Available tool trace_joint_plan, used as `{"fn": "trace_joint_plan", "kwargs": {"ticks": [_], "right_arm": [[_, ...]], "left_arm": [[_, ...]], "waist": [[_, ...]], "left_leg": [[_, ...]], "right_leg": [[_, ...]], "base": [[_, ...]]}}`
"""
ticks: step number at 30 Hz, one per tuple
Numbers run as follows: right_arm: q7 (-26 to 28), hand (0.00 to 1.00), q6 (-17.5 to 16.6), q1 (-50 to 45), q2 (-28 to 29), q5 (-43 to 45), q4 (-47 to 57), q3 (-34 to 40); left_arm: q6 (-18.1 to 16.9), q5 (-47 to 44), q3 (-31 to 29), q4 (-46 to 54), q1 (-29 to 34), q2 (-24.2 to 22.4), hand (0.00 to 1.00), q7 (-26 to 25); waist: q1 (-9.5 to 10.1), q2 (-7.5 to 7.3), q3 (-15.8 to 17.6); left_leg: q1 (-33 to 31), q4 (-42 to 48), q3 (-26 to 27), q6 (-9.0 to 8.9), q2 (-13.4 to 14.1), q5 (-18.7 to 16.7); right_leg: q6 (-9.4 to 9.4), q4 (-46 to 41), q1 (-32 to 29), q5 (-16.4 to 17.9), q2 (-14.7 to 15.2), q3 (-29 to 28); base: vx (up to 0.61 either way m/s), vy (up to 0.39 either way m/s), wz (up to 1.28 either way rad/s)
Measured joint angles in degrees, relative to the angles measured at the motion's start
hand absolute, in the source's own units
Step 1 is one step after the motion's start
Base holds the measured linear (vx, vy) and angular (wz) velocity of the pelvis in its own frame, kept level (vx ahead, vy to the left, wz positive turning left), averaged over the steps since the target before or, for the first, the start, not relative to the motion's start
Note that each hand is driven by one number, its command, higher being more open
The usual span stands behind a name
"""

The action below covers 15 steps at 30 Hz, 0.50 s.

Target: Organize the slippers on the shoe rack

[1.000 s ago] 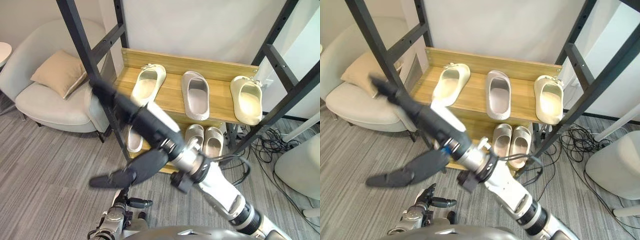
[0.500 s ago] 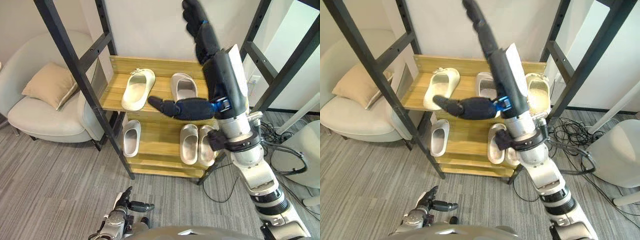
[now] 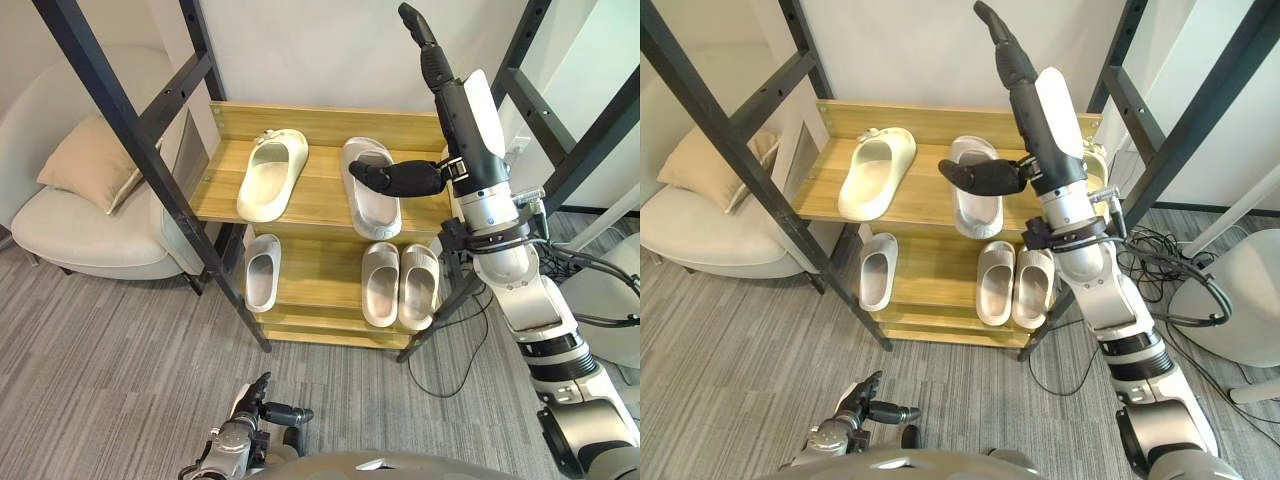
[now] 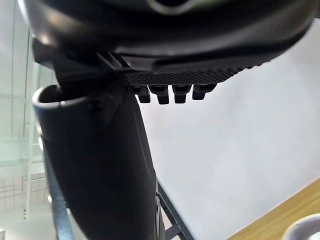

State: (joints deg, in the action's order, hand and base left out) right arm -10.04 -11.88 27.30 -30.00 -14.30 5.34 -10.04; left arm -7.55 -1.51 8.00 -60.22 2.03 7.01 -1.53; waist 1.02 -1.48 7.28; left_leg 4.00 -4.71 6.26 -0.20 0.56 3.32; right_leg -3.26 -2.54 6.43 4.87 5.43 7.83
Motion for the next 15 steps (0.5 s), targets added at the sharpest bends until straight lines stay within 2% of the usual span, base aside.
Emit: {"fn": "trace_joint_plan", "kwargs": {"ticks": [4,11,15], "right_arm": [[-0.61,1.0,0.65,1.77,-0.56,-1.69,-6.21,0.0],[-1.05,1.0,4.86,1.77,-0.82,-4.29,-18.25,-0.02],[-1.61,1.0,5.04,2.09,-0.77,-4.48,-18.51,0.01]], "left_arm": [[-0.03,0.0,0.03,0.29,0.05,-0.02,1.0,0.34],[-0.59,-0.06,-0.34,0.44,0.04,-0.06,1.0,0.35],[-0.65,-0.09,-0.39,0.56,0.04,-0.05,1.0,0.35]], "waist": [[0.11,0.09,0.15],[0.39,0.12,0.93],[0.27,0.14,1.18]], "left_leg": [[-0.37,0.0,-0.24,0.0,-0.02,0.0],[-1.06,-0.01,-0.39,0.01,-0.24,0.0],[-1.18,-0.05,-0.39,0.01,-0.24,0.0]], "right_leg": [[0.04,0.08,-0.22,-0.22,-0.09,-0.01],[-0.26,0.49,-0.77,-0.65,0.04,-0.36],[-0.29,0.66,-0.83,-0.68,0.02,-0.35]], "base": [[-0.01,-0.004,0.03],[-0.01,0.0,0.01],[0.0,0.0,0.0]]}}
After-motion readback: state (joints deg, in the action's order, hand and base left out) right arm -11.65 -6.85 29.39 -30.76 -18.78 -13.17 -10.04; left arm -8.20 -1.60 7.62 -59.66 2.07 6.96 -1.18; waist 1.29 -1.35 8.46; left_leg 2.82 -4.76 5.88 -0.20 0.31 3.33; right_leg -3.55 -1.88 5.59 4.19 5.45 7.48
